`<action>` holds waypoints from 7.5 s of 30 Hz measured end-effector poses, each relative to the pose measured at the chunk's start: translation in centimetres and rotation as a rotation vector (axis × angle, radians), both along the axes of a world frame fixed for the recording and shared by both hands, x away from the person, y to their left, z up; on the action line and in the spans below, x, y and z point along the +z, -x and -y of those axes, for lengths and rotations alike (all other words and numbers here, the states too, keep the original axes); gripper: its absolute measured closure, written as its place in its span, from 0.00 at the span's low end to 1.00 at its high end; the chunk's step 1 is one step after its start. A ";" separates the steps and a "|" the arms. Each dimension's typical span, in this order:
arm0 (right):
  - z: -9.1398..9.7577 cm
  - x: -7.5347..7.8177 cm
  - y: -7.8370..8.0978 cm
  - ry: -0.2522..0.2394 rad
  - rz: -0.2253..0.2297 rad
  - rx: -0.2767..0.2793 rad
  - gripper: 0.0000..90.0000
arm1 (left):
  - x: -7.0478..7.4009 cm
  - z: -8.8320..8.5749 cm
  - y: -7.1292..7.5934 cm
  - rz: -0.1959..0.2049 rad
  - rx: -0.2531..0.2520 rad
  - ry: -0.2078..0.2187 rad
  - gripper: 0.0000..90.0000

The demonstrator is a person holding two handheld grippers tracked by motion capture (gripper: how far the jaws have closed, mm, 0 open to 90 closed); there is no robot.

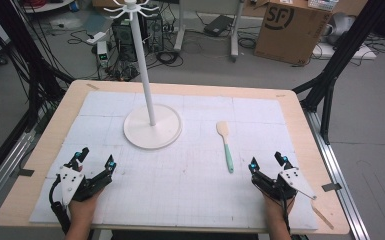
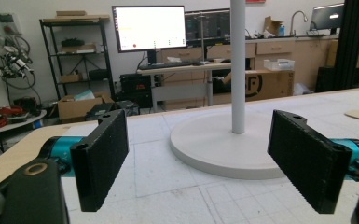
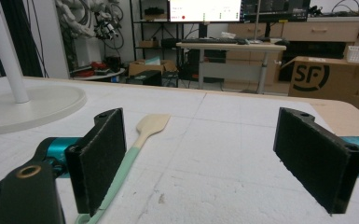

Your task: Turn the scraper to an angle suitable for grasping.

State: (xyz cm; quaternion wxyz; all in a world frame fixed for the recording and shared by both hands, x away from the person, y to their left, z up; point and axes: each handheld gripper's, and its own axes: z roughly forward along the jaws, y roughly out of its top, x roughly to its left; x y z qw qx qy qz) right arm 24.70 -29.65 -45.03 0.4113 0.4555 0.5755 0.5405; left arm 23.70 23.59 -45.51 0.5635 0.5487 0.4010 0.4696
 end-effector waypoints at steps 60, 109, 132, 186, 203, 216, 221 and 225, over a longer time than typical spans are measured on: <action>-1.1 0.7 -2.0 0.018 -0.234 0.147 1.00 | 0.0 0.2 -0.2 -0.032 0.013 -0.020 0.27; -6.1 0.8 -10.2 0.168 -0.514 0.169 1.00 | 0.0 0.4 -0.2 -0.036 0.010 -0.041 0.28; -6.6 0.2 -13.0 0.125 -0.538 0.144 1.00 | 0.1 0.4 -0.2 -0.043 0.007 -0.050 0.28; -8.0 0.0 -14.3 0.165 -0.577 0.193 1.00 | 0.1 0.5 -0.3 -0.049 0.004 -0.057 0.29; -9.5 0.3 -13.5 0.208 -0.562 0.334 1.00 | 0.1 0.5 -0.3 -0.052 0.004 -0.056 0.29; -10.8 0.5 -12.3 0.248 -0.553 0.427 1.00 | 0.1 0.5 -0.4 -0.049 0.004 -0.054 0.29; -11.5 0.6 -11.7 0.285 -0.544 0.450 1.00 | 0.1 0.5 -0.3 -0.048 0.004 -0.054 0.29; -11.8 0.5 -11.1 0.287 -0.522 0.448 1.00 | 0.1 0.5 -0.3 -0.050 0.003 -0.056 0.29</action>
